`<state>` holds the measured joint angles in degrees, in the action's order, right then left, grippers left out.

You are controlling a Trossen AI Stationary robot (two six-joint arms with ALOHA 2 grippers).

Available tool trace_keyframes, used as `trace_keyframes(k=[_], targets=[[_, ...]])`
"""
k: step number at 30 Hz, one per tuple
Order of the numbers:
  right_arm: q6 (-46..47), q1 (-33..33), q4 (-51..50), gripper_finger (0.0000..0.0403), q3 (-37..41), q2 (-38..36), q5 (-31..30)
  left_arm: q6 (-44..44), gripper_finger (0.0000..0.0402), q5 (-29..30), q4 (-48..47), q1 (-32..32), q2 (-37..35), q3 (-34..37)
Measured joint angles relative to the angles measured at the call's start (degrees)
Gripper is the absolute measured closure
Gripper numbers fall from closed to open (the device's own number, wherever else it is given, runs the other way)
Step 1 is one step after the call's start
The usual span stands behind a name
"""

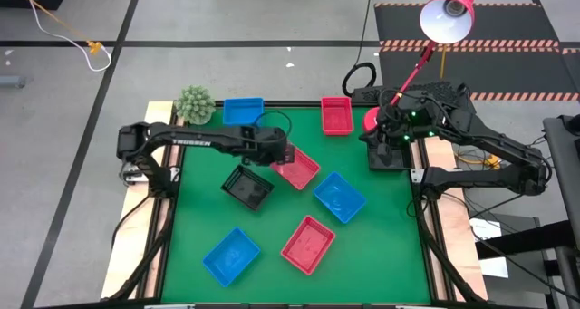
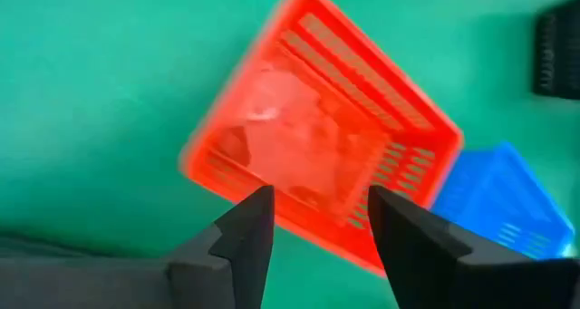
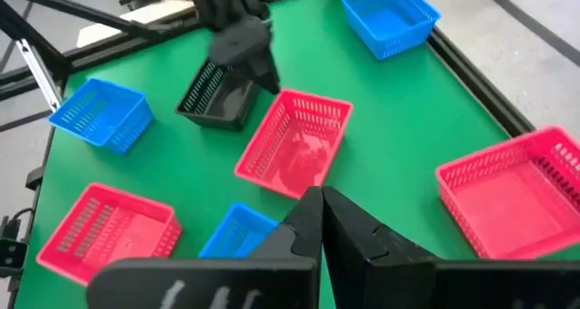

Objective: Stack baskets by color
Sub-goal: Stack the middle red bin on top of the top red bin

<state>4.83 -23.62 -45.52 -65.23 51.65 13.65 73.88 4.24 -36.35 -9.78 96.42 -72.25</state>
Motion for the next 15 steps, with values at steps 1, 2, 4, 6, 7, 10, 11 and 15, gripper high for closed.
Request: trace_keyframes(k=[1, 2, 4, 6, 7, 10, 11, 15], targets=[[0.02, 0.00, 0.45, 0.0403, 0.00, 0.08, -0.01, -1.13, 0.0220, -0.19, 0.21, -0.97, 0.00, -0.05], [0.03, 0.00, 0.74, 0.0403, 0.00, 0.20, -0.10, -2.57, 0.0220, -0.54, 0.32, -2.01, 0.04, -0.16], [0.04, 0.00, 2.03, 0.0403, 0.00, 0.52, -0.11, -6.73, 0.0220, -1.97, -1.01, -4.09, 0.18, -0.07], [0.71, 0.00, 2.82, 0.0403, 0.00, 0.86, -0.20, -11.32, 0.0220, -2.12, -0.70, -5.93, 0.22, -0.04], [1.44, 0.00, 3.56, 0.0403, 0.00, 1.10, -0.20, -13.50, 0.0220, -2.04, -0.66, -6.78, 0.19, -0.07], [5.48, 0.00, 5.33, 0.0403, 0.00, 1.23, -0.28, -20.30, 0.0220, -1.95, -1.06, -8.96, 0.59, -0.07], [6.80, 0.00, 6.04, 0.0403, 0.00, 1.30, -0.27, -22.27, 0.0220, -2.46, -0.88, -9.62, 1.05, -0.07], [11.49, 0.00, 7.53, 0.0403, 0.00, 1.55, -0.47, -30.19, 0.0220, -4.89, -0.47, -11.47, 3.22, -0.07]])
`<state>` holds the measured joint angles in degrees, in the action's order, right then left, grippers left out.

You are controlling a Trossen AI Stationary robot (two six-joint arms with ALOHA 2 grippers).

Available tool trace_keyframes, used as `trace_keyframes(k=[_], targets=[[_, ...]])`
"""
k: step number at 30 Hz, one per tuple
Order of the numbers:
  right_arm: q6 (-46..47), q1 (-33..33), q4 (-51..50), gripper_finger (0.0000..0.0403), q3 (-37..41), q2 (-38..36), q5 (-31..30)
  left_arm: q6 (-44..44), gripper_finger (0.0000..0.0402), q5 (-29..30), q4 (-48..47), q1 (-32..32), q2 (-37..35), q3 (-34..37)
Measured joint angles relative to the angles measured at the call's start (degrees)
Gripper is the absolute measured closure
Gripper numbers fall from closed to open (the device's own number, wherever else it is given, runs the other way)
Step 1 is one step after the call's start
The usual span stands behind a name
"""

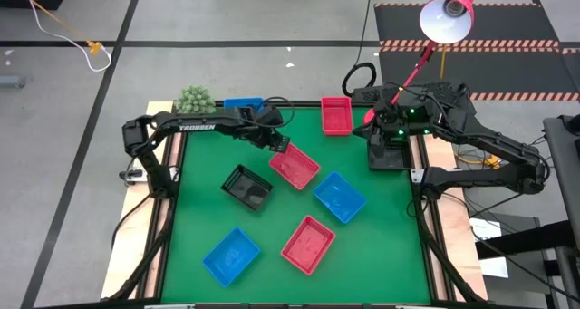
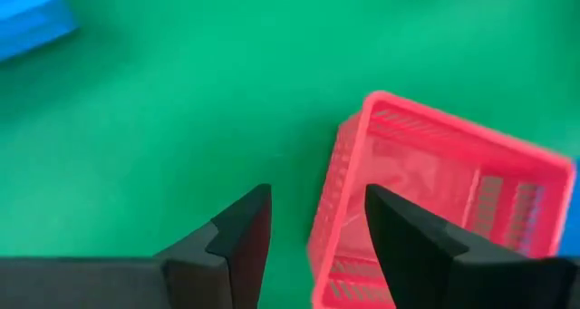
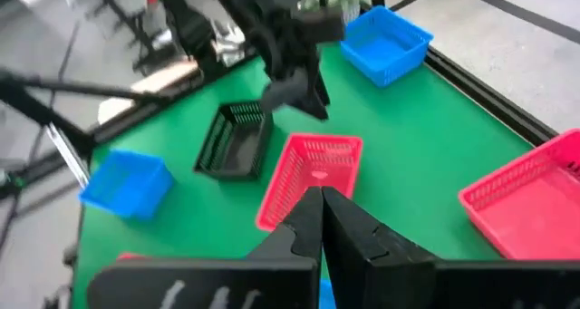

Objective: Stack baskets by color
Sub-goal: Stack the middle red bin on top of the top red bin

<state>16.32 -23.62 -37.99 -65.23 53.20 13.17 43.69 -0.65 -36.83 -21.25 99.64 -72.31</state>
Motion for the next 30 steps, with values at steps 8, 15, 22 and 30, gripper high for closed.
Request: trace_keyframes(k=[8, 15, 22, 30], targets=[[12.95, 0.07, 0.32, 0.0403, 0.00, 0.09, -2.85, -7.85, 0.0220, -5.63, 1.33, -0.36, 3.31, 0.00], [18.54, 0.09, 1.54, 0.0403, 0.00, 0.09, -2.85, -11.19, 0.0220, -5.76, 4.02, -0.77, 5.06, 0.55], [21.12, 0.15, 6.69, 0.0403, 0.00, 0.09, -4.44, -14.78, 0.0236, -7.18, 4.82, -1.45, 6.37, 0.76], [24.48, 1.61, 8.28, 0.0403, 0.00, 0.09, -7.99, -18.91, 0.0340, -9.99, 5.64, -1.23, 7.05, 0.74]])
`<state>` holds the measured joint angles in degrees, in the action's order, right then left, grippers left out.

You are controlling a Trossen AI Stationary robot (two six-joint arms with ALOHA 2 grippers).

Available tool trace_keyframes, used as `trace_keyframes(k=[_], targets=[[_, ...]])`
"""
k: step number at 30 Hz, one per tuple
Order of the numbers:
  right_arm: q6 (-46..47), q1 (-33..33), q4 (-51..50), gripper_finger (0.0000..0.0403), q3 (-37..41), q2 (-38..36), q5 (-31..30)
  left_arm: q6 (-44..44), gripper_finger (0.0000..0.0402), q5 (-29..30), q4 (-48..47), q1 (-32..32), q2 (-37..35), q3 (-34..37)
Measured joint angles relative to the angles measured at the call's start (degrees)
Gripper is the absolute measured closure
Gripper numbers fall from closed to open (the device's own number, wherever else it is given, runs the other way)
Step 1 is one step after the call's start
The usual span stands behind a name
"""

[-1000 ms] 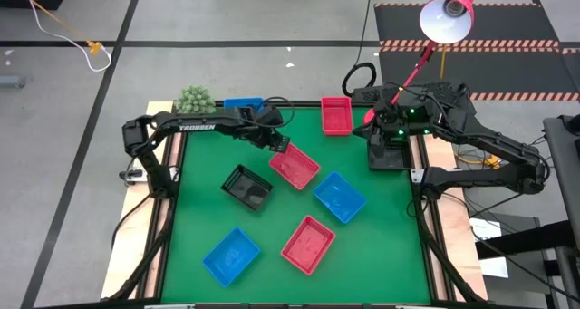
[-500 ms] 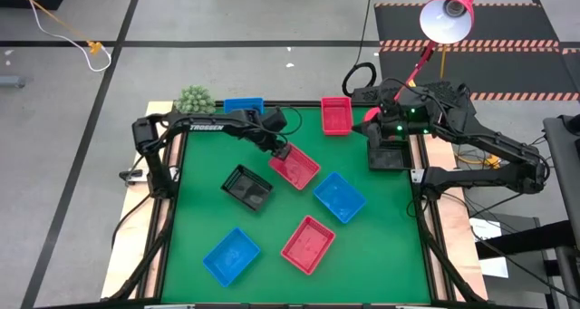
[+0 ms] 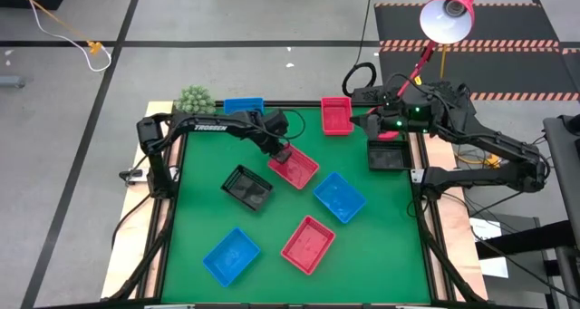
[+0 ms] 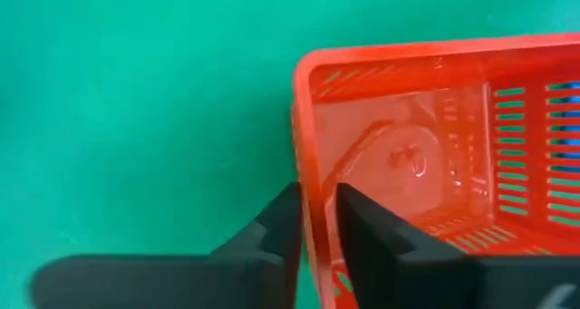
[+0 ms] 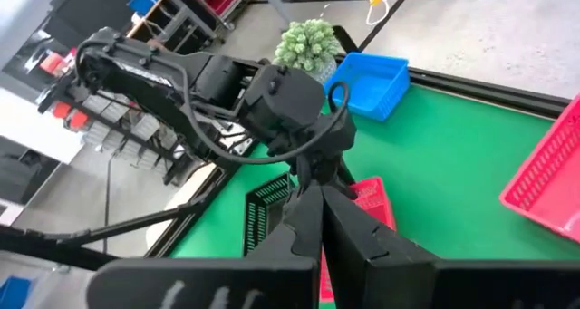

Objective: Stack baskets by color
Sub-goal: Stack the middle red bin on top of the top red bin

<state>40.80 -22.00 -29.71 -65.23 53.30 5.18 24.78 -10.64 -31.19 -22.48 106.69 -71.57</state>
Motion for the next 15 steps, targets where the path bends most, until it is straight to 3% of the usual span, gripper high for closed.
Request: trace_keyframes(k=[4, 11, 15], targets=[[1.69, 2.22, -0.06, 0.0403, 0.00, 0.00, -3.60, -1.16, 0.0390, -0.93, -0.64, -0.45, -0.98, 0.02], [6.58, 7.79, 0.51, 0.0403, 0.00, 1.54, -13.69, -4.15, 0.0394, -1.31, -1.28, -2.58, -8.99, 0.00], [7.35, 11.25, 6.80, 0.0403, 0.00, 5.27, -16.04, -7.08, 0.0394, 0.01, -3.74, -3.54, -14.02, -2.15]])
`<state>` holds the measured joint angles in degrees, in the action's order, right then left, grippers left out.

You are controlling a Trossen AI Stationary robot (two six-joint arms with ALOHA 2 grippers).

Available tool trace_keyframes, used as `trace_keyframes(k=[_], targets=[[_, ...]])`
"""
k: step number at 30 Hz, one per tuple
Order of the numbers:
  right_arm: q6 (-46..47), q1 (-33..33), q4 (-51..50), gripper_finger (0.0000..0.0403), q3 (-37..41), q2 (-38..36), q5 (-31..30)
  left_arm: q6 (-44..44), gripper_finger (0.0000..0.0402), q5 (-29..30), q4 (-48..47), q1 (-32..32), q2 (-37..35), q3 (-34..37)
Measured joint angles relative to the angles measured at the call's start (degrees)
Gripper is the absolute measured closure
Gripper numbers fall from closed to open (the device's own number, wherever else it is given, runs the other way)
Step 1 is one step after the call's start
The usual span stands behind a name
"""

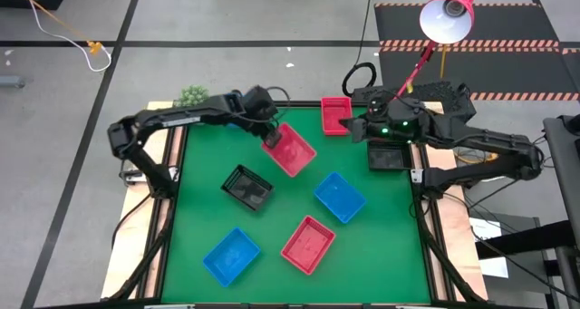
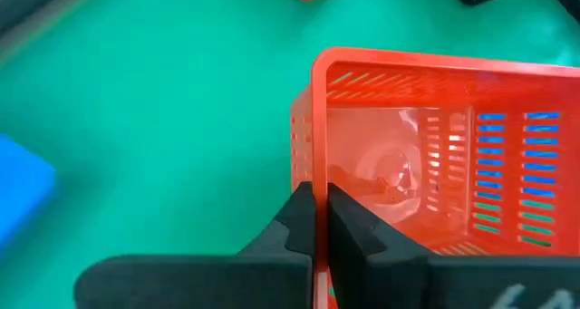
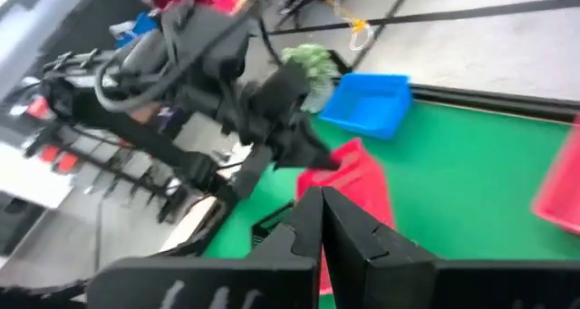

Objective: Stack baskets by color
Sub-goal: Stack the middle red bin on top of the top red bin

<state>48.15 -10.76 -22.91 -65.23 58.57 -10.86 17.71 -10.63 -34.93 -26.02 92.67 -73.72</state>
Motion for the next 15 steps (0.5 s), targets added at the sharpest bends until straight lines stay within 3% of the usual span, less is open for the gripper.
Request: trace_keyframes(k=[6, 11, 15], targets=[[-1.70, 3.97, 4.25, 0.0387, -3.97, 9.98, -2.25, -6.85, 0.0394, 3.83, -8.06, 0.34, -2.24, -8.52], [-6.07, 4.89, -6.13, 0.0347, -14.48, 18.75, -1.13, -9.06, 0.0394, 7.25, -11.13, 0.92, -2.15, -14.28], [-16.48, 4.06, -10.95, 0.0306, -18.82, 22.58, -2.67, -9.00, 0.0394, 7.70, -11.69, 1.07, -2.04, -16.64]])
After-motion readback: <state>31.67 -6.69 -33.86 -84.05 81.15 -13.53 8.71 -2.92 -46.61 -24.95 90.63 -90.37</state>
